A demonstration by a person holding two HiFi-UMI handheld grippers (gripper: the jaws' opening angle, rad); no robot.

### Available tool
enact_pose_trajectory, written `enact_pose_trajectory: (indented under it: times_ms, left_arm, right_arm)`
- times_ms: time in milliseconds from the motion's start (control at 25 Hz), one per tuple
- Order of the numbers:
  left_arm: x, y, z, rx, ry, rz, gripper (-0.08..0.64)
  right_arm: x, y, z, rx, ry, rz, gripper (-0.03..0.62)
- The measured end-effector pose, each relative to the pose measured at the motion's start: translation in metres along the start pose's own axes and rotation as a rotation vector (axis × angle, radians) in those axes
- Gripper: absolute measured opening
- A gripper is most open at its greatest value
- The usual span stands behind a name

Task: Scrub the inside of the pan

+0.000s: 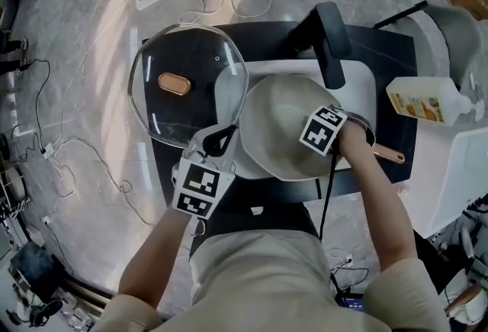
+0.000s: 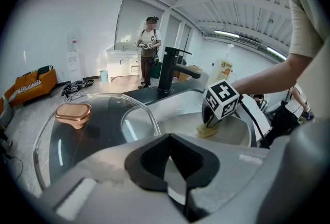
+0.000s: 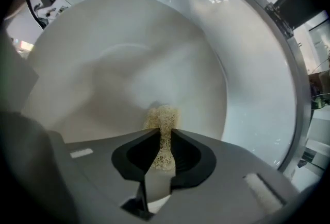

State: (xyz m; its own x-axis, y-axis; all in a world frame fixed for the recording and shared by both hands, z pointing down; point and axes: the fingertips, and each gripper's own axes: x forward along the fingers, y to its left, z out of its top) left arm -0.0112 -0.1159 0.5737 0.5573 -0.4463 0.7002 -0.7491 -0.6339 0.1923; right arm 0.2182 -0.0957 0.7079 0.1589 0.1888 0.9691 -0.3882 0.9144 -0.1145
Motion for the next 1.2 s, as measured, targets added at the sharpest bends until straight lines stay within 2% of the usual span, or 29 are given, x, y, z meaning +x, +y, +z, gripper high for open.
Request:
enact_pose_trajectory:
  times_ms: [160,240,400,600,720,880,960,1120,1200]
  left_arm:
    - [-0.003,0.005,-0.005,-0.003,0.004,-0.002,0.002]
    - [-0.006,0.009,-0.007,-0.005,0.005,0.004,0.002]
    - [-0.012,0.012,-0.007,-0.012,-0.005,0.015,0.002]
    - [-0.014,0.011,-0.013,-0.016,0.005,0.018,0.002]
    - [-0.013,0.008,-0.014,-0.028,0.005,0.025,0.002]
    - [-0.011,0.002,-0.014,-0.021,0.007,0.025,0.002]
    - [-0.01,0.002,-0.014,-0.014,0.008,0.032,0.002]
    - [-0.01,0.005,-0.014,-0.022,0.011,0.042,0.002]
    - [-0.009,0.005,-0.014,-0.015,0.014,0.04,0.002]
  right_arm:
    - [-0.016,0.044,-0.013,-0.047,0.12,0.195,0.066]
    - [-0.026,0.064,-0.009,-0.061,0.119,0.287,0.064]
    - [-0.051,0.101,0.01,-0.066,0.032,0.469,0.064]
    - [-0.07,0.127,0.06,-0.08,-0.15,0.553,0.064]
    - [-0.071,0.124,0.094,-0.068,-0.26,0.547,0.064]
    - [-0.064,0.107,0.132,-0.047,-0.365,0.486,0.063]
    - [-0.055,0.09,0.145,-0.026,-0.401,0.42,0.064]
    - [-0.032,0.036,0.165,0.096,-0.474,0.226,0.065]
    - [-0.022,0.018,0.164,0.084,-0.462,0.135,0.069]
